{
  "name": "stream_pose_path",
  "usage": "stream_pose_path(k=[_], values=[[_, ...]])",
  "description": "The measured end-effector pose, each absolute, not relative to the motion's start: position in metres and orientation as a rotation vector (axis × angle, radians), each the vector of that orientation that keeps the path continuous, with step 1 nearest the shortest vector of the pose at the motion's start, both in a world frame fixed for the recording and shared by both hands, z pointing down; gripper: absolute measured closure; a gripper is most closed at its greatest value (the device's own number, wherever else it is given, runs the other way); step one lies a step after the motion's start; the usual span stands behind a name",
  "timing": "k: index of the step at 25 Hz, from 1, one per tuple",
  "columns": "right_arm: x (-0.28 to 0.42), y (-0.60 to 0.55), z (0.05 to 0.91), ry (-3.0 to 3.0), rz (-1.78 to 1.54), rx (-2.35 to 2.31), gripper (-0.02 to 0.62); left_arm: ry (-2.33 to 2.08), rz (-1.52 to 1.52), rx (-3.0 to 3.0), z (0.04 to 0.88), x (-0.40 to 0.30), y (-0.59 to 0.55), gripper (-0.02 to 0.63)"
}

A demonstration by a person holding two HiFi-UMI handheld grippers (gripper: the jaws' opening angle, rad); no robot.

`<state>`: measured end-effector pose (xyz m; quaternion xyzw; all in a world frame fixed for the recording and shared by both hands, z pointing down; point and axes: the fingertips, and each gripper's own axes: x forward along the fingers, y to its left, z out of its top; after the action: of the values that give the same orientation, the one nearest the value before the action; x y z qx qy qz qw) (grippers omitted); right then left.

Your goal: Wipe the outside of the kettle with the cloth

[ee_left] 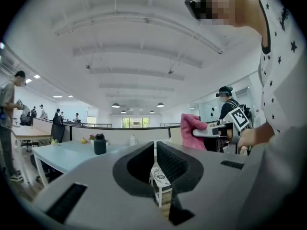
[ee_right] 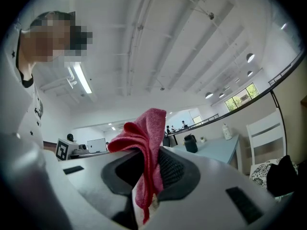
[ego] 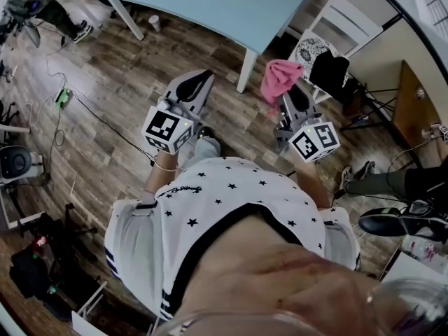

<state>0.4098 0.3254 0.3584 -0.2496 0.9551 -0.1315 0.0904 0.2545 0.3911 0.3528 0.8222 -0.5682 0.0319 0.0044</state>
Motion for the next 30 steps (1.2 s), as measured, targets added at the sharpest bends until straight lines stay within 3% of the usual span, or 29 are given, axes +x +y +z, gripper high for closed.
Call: stream_pose_path(k=[30], values=[[0.220, 0.200, 0.361, 2.860, -0.502, -0.732, 0.522, -1.817, 0.056, 2.516, 0.364, 0.060, 0.283, 0.566]])
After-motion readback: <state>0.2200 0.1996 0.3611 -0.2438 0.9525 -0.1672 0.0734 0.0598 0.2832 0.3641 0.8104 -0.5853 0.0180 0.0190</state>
